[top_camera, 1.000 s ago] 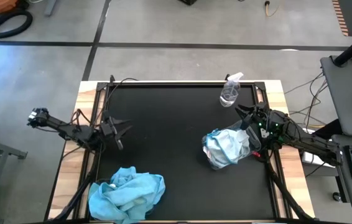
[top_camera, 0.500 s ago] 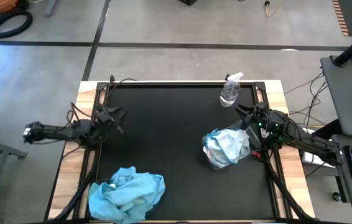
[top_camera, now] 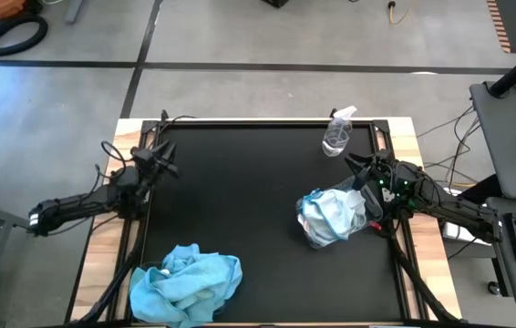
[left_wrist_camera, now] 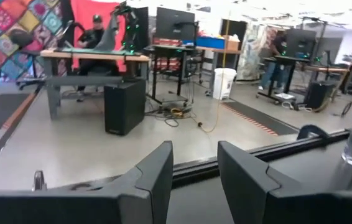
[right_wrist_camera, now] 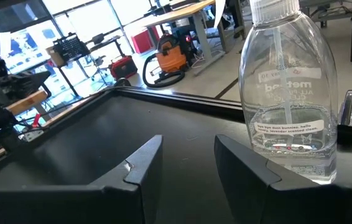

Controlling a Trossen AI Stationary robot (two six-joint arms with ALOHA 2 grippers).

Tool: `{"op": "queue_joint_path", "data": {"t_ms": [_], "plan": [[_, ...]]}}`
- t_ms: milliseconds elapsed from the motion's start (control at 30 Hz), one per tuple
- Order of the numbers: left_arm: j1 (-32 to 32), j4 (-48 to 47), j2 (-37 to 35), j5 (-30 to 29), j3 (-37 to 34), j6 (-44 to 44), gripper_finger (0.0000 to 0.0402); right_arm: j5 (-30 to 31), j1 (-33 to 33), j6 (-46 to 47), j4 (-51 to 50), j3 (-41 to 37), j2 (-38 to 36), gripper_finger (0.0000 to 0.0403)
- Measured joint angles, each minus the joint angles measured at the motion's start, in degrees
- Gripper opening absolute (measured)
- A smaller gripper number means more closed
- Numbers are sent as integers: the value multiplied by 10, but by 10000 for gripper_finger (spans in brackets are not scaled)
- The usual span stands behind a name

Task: Sort microfiber towel by color & place in baskets
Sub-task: Return to Home Position

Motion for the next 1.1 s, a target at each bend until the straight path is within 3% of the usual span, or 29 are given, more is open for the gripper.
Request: {"op": "queue_joint_path", "data": {"t_ms": [1100], "plan": [[6, -14, 30, 0, 6, -10, 112, 0, 0, 0, 0, 0, 0, 139]]}}
